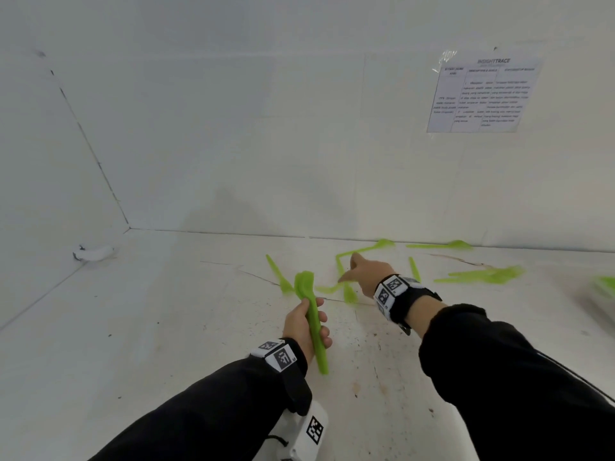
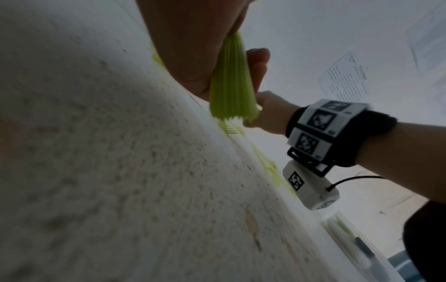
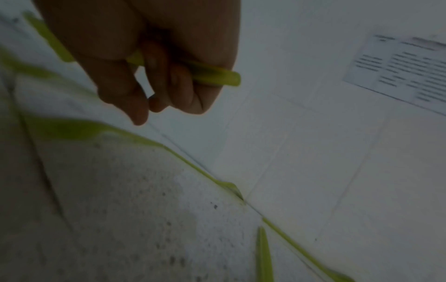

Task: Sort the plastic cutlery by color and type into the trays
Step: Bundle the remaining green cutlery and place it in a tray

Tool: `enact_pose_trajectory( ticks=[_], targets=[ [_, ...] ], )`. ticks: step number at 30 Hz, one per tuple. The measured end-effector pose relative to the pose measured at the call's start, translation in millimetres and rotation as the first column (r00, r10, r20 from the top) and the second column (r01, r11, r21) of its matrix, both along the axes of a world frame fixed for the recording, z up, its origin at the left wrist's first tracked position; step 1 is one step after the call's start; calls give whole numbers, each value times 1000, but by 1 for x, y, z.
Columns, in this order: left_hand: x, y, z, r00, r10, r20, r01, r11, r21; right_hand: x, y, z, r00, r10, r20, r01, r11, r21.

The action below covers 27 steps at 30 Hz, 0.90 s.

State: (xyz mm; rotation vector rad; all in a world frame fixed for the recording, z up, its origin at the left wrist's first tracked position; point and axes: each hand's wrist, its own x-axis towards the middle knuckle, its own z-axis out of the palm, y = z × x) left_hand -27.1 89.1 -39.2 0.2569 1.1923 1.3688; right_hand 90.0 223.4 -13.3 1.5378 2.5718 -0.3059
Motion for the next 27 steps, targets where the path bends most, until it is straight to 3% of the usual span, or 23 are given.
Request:
enact_pose_trajectory(
  ticks=[4, 8, 11, 16, 18, 21, 27],
  targets=[
    [-3, 9, -2, 1000, -1, 12, 1, 1000, 3, -3, 13, -11, 993, 75, 90, -72, 997, -31],
    [-1, 19, -5, 1000, -24, 5, 24, 1000, 0, 5, 22, -16, 997, 74, 29, -74, 997, -15],
    [7, 26, -6, 999, -47, -5, 47, 999, -5, 15, 25, -10, 994, -50, -94, 56, 997, 59],
    [26, 33, -7, 993, -115, 0, 115, 993, -18, 49, 35, 2, 918, -282, -279, 293, 956, -3],
    [33, 34, -7, 989, -147, 7, 147, 989, -21, 70, 38, 6, 935, -303, -184, 310, 951, 10],
    [39, 34, -9, 985, -171, 13, 172, 985, -32, 94, 41, 6, 976, -203, 77, 200, 979, 44],
    [42, 35, -13, 985, -172, 11, 172, 984, -45, 112, 43, -10, 986, -12, 164, 18, 999, -38]
  ],
)
